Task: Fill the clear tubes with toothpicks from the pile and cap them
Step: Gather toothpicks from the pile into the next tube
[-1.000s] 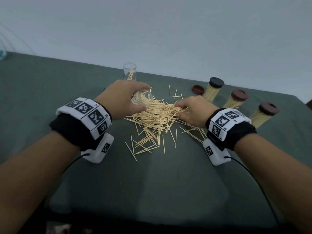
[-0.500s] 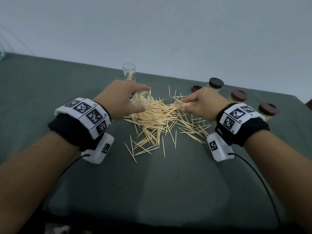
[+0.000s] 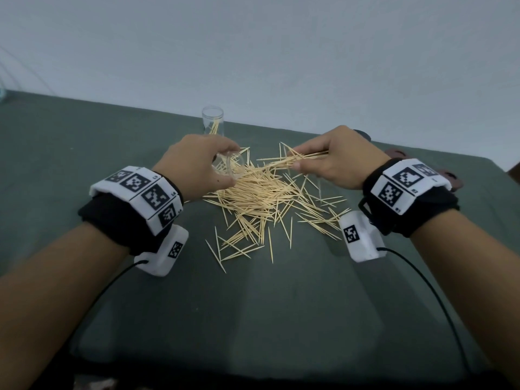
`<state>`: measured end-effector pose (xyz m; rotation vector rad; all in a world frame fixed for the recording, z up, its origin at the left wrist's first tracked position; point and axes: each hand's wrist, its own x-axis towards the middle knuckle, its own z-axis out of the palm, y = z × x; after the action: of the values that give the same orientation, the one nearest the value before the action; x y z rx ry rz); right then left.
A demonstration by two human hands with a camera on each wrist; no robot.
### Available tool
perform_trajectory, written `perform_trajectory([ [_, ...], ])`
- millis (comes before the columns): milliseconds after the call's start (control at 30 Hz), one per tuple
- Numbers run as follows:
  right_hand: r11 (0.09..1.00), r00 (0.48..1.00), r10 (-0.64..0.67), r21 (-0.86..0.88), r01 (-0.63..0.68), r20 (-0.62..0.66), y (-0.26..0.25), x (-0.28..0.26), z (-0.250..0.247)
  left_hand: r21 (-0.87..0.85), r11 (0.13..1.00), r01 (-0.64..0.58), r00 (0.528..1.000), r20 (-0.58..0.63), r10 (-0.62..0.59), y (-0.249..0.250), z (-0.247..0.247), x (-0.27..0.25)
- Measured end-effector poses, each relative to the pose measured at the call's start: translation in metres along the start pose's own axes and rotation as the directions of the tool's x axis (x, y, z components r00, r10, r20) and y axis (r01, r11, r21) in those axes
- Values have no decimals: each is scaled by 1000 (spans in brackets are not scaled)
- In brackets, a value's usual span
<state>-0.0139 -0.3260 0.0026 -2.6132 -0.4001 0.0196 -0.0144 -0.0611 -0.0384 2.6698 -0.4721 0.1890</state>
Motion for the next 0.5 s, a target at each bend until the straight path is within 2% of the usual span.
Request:
perform_trajectory([
  [267, 997, 997, -52, 68, 48, 54, -20, -2, 6, -17, 999, -48, 998, 25, 49, 11, 2, -2],
  [500, 986, 991, -132, 102, 128, 24, -32, -6, 21, -88, 990, -110, 994, 16, 112, 29, 2, -8],
])
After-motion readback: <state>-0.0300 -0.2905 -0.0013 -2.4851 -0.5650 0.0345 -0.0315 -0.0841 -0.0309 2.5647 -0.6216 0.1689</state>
